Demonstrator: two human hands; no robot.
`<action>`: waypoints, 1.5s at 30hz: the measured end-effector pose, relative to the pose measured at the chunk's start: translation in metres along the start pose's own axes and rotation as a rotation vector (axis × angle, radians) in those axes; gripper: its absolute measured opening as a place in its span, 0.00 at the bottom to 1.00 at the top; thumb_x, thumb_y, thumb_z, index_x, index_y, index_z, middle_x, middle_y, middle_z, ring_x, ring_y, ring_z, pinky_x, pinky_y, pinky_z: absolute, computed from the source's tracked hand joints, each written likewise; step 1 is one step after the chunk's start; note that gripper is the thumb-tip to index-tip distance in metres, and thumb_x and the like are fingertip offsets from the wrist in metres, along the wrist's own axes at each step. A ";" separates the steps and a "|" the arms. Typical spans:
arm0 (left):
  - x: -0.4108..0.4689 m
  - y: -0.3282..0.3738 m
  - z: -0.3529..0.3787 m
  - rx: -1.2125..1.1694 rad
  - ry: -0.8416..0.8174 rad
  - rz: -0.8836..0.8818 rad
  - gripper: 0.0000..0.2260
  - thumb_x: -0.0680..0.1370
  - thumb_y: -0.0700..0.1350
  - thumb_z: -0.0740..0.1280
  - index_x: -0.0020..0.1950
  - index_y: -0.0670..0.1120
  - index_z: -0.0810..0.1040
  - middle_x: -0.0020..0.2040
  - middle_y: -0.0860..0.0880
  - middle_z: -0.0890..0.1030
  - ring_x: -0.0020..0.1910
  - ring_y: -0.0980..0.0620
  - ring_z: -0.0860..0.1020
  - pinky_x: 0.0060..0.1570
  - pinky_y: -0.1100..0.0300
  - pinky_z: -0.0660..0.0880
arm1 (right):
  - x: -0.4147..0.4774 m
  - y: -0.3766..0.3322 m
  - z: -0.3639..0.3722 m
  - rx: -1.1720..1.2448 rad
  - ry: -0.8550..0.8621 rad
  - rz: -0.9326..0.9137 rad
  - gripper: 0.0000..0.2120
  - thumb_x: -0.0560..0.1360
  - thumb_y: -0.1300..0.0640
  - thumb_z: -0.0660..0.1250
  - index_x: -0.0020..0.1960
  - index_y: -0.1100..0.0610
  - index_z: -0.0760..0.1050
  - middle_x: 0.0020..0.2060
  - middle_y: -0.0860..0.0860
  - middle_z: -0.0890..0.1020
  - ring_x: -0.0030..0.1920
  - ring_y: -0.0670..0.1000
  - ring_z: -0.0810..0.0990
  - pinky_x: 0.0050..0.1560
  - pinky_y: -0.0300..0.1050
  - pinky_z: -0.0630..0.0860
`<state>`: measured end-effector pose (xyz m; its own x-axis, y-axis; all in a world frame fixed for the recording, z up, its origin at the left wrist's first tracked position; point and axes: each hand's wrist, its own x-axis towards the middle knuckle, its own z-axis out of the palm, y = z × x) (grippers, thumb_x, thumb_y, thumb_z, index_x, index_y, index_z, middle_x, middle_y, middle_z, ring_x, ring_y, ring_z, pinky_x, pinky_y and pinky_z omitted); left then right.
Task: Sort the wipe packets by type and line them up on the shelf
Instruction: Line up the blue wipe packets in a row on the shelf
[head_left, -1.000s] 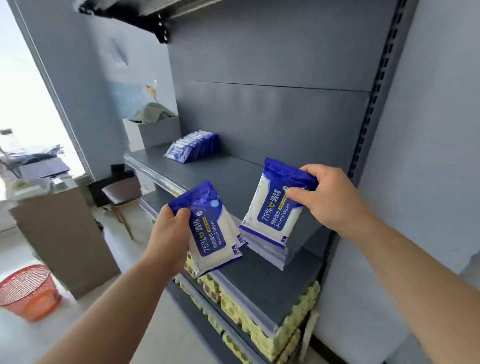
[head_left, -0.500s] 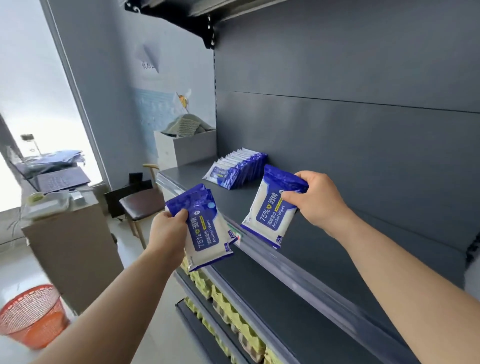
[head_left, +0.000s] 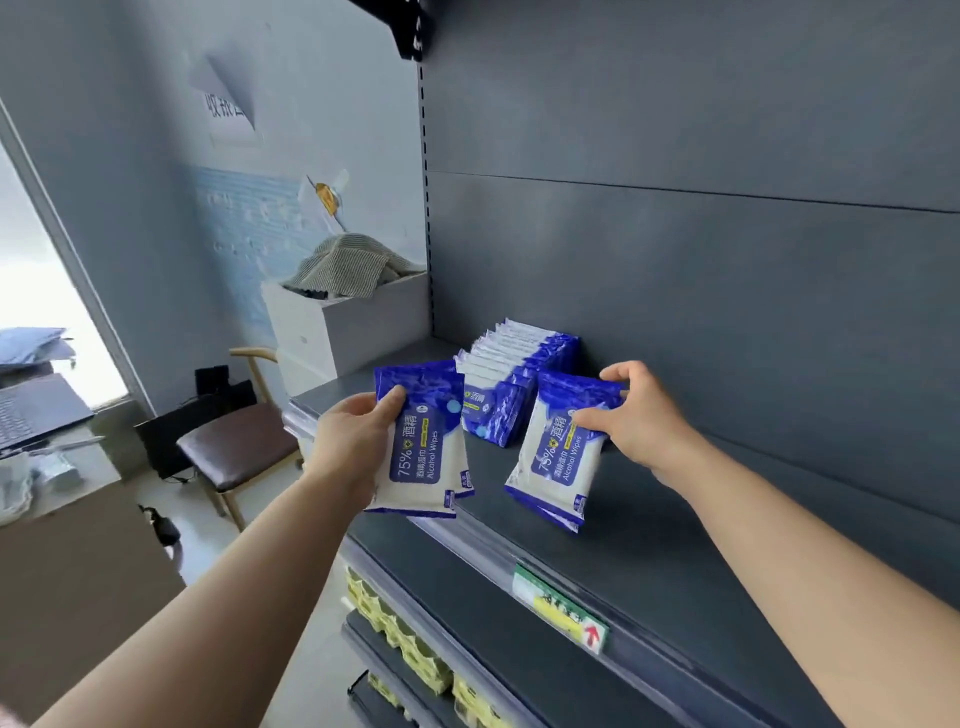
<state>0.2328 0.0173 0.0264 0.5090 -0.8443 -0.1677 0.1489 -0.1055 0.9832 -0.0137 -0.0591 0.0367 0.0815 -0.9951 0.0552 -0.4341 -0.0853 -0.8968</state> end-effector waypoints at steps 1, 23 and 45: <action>0.016 0.003 0.000 0.011 -0.035 0.015 0.14 0.76 0.52 0.70 0.57 0.46 0.78 0.43 0.45 0.85 0.37 0.47 0.83 0.41 0.49 0.81 | 0.006 0.001 0.006 0.049 0.016 0.042 0.22 0.70 0.64 0.73 0.58 0.55 0.65 0.51 0.54 0.77 0.43 0.52 0.82 0.33 0.46 0.78; 0.154 0.023 0.030 0.449 -0.822 0.217 0.19 0.67 0.51 0.78 0.53 0.48 0.77 0.44 0.47 0.86 0.40 0.48 0.85 0.38 0.56 0.81 | 0.037 -0.038 0.104 0.011 -0.026 0.085 0.07 0.70 0.64 0.74 0.46 0.59 0.78 0.46 0.57 0.84 0.45 0.53 0.84 0.46 0.46 0.82; 0.195 -0.014 0.036 0.826 -0.575 0.677 0.23 0.73 0.43 0.73 0.67 0.52 0.73 0.60 0.49 0.73 0.48 0.53 0.74 0.46 0.62 0.70 | 0.027 0.021 0.042 -0.451 -0.137 0.352 0.25 0.61 0.47 0.80 0.52 0.56 0.78 0.48 0.50 0.85 0.49 0.51 0.83 0.55 0.50 0.79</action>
<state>0.2997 -0.1649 -0.0172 -0.2080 -0.9460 0.2486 -0.6938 0.3219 0.6443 0.0171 -0.0856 0.0008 -0.0341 -0.9545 -0.2961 -0.7924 0.2064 -0.5740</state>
